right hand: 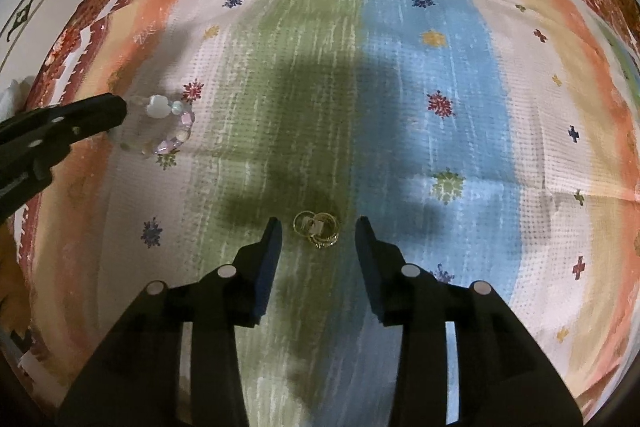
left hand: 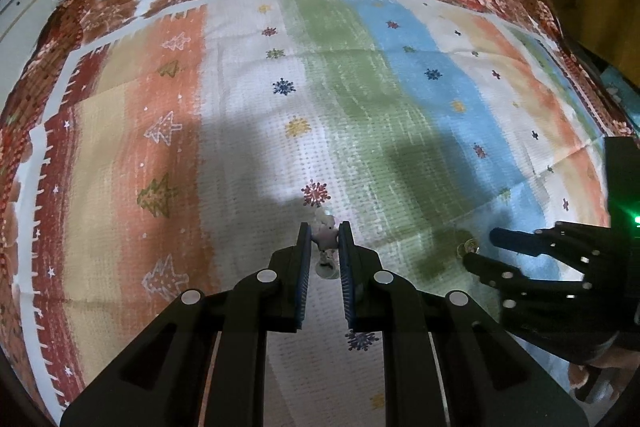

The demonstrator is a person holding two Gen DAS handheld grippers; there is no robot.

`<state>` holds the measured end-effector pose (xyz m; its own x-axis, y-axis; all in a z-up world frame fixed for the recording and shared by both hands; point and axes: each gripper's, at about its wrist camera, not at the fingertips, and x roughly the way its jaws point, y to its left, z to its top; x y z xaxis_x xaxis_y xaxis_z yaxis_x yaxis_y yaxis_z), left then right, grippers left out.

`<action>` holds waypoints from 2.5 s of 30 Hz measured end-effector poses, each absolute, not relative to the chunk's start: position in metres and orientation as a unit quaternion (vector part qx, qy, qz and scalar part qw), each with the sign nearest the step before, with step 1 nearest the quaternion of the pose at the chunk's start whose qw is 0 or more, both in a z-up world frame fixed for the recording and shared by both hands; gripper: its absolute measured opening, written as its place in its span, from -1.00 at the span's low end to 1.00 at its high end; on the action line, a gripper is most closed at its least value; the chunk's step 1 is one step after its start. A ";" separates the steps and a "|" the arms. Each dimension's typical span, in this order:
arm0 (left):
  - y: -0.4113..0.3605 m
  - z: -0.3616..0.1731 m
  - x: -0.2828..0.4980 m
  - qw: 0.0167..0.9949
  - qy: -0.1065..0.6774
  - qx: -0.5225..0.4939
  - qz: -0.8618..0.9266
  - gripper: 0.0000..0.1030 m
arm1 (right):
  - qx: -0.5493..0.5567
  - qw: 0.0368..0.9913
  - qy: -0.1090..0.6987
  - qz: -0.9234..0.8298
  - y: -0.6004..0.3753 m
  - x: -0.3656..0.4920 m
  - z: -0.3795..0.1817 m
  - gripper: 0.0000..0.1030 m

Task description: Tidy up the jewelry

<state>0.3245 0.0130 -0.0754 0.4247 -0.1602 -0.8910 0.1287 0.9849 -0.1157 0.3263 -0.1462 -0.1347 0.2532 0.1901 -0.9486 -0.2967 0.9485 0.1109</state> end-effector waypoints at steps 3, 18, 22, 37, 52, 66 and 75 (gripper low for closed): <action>0.012 -0.072 0.324 0.846 0.525 -0.015 -0.090 -0.75 | -0.045 0.786 0.596 0.155 -0.144 0.329 -0.141 -0.22; 0.009 -0.068 0.320 0.849 0.520 -0.014 -0.091 -0.75 | -0.057 0.785 0.598 0.151 -0.142 0.328 -0.149 -0.55; 0.007 -0.062 0.315 0.852 0.515 -0.015 -0.094 -0.74 | -0.051 0.785 0.598 0.152 -0.146 0.324 -0.144 -0.63; 0.007 -0.052 0.302 0.857 0.508 -0.012 -0.086 -0.74 | -0.054 0.786 0.595 0.157 -0.147 0.316 -0.134 -0.79; 0.008 -0.045 0.290 0.860 0.502 -0.011 -0.087 -0.74 | -0.057 0.789 0.590 0.161 -0.143 0.315 -0.126 -0.92; 0.009 -0.052 0.296 0.857 0.508 -0.008 -0.089 -0.74 | -0.068 0.780 0.603 0.157 -0.139 0.326 -0.147 -0.14; 0.006 -0.056 0.297 0.856 0.509 -0.008 -0.093 -0.74 | -0.069 0.776 0.606 0.163 -0.134 0.325 -0.148 -0.64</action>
<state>0.2971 0.0060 -0.0555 0.4641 -0.1663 -0.8700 0.1505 0.9827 -0.1076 0.3246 -0.1342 -0.1481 0.2126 0.1696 -0.9623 -0.3361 0.9374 0.0910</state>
